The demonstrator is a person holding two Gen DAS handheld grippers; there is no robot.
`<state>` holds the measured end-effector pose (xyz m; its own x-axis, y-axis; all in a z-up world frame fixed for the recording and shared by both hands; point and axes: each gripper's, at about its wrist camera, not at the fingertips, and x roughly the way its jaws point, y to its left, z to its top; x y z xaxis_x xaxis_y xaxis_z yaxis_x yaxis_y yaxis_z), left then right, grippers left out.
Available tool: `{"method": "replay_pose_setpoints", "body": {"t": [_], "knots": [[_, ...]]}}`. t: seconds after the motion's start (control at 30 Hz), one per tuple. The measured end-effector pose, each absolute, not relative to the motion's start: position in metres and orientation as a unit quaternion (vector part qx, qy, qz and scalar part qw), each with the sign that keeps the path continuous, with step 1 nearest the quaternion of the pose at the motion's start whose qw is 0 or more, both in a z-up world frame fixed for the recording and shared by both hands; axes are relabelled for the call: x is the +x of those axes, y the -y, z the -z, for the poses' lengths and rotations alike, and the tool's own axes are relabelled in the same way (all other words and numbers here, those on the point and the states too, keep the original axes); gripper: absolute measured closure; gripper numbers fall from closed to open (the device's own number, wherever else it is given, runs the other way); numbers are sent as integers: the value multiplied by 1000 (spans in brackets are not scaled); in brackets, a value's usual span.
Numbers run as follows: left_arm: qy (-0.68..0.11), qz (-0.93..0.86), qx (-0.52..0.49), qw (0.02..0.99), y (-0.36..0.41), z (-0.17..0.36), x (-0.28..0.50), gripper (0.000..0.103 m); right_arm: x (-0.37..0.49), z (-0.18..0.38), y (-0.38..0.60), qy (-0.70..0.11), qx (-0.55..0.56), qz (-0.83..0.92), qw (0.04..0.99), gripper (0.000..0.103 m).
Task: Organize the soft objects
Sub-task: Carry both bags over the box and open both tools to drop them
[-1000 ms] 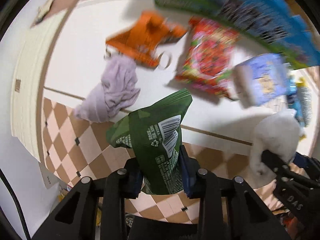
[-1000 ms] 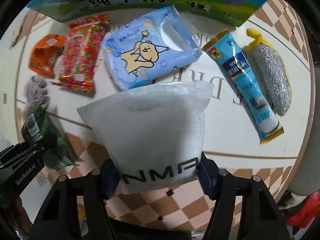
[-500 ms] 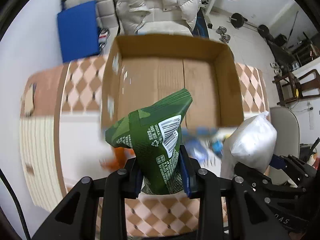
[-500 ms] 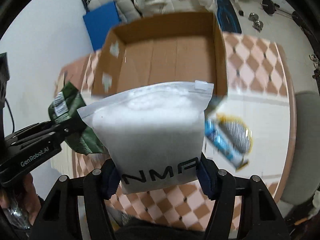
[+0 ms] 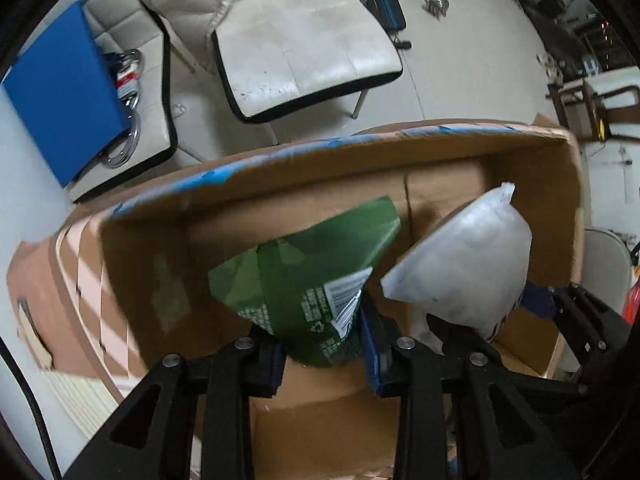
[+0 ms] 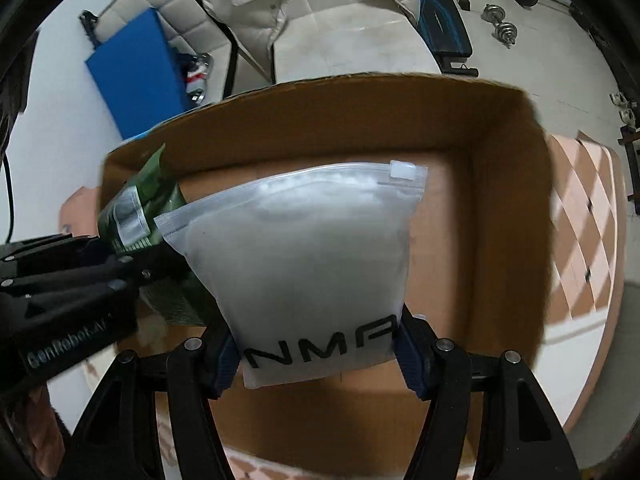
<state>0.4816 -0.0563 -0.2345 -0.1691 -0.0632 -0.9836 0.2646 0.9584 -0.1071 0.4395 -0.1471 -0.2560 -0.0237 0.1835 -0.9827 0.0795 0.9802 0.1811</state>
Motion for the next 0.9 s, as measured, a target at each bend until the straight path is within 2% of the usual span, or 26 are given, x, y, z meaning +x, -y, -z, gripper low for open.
{"method": "replay_pose_setpoints", "body": {"t": [0.33, 0.5, 0.57, 0.63, 0.73, 0.83, 0.9], "knots": [[-768, 133, 76, 622, 60, 279, 500, 75, 477, 309, 154, -729, 78, -9, 680, 34], [-772, 114, 64, 623, 53, 280, 497, 73, 478, 319, 159, -735, 77, -9, 673, 27], [-770, 109, 53, 626, 48, 274, 494, 67, 476, 320, 163, -742, 82, -8, 666, 19], [-758, 101, 57, 642, 44, 265, 491, 54, 472, 315, 168, -744, 88, -5, 662, 9], [-729, 87, 75, 674, 38, 244, 482, 20, 464, 302, 172, -735, 79, 4, 674, 6], [-706, 80, 81, 699, 31, 221, 465, 6, 453, 286, 177, -728, 67, 11, 682, 0], [-695, 80, 73, 711, 26, 208, 454, 4, 444, 273, 179, -721, 61, 14, 691, 0]]}}
